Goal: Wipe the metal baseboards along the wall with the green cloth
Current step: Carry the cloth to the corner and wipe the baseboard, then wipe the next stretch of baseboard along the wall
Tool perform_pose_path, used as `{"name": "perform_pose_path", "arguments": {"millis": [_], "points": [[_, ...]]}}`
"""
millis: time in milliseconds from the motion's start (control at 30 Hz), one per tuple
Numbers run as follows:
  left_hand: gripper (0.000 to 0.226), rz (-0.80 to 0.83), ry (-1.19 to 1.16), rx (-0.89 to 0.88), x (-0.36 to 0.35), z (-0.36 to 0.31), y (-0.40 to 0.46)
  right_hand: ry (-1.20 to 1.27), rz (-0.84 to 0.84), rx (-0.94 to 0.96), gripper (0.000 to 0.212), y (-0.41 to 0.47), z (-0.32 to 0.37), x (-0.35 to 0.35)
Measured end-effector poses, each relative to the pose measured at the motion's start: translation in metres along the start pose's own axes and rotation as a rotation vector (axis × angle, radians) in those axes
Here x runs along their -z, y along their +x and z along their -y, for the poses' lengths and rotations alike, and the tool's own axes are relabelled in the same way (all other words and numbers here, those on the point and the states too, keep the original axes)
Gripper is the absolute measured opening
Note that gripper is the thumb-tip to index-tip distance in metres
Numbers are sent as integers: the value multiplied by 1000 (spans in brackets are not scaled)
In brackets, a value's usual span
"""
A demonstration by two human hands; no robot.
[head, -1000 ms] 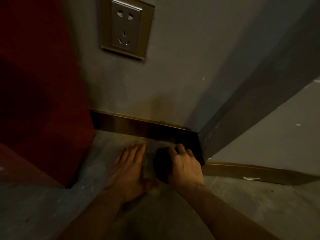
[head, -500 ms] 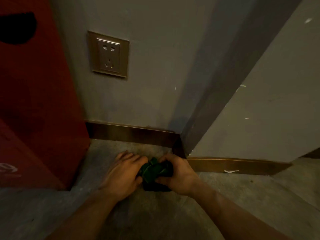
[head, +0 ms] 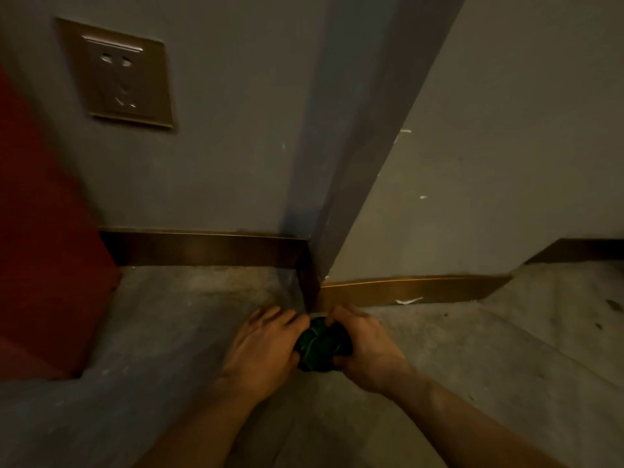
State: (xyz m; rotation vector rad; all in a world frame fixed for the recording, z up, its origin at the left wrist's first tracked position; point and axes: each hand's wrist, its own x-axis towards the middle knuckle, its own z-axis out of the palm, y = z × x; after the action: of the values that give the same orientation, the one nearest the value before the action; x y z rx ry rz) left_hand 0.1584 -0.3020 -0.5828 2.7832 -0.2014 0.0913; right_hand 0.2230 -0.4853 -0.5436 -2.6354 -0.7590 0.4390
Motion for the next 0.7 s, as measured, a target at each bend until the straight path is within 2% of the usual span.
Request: {"name": "perform_pose_path", "arguments": {"millis": [200,400,533,700], "points": [[49,73,14,-30,-16,-14,28,-73,12,-29,49,-3,-16,19],[36,34,20,-97,9,-37,44,-88,-35,-84,48,-15,-20,44],[38,58,173,-166,39,-47,57,-108,-34,0,47,-13,-19,66],[39,37,361,-295,91,-76,80,-190,-39,172,50,-11,-25,126]]}}
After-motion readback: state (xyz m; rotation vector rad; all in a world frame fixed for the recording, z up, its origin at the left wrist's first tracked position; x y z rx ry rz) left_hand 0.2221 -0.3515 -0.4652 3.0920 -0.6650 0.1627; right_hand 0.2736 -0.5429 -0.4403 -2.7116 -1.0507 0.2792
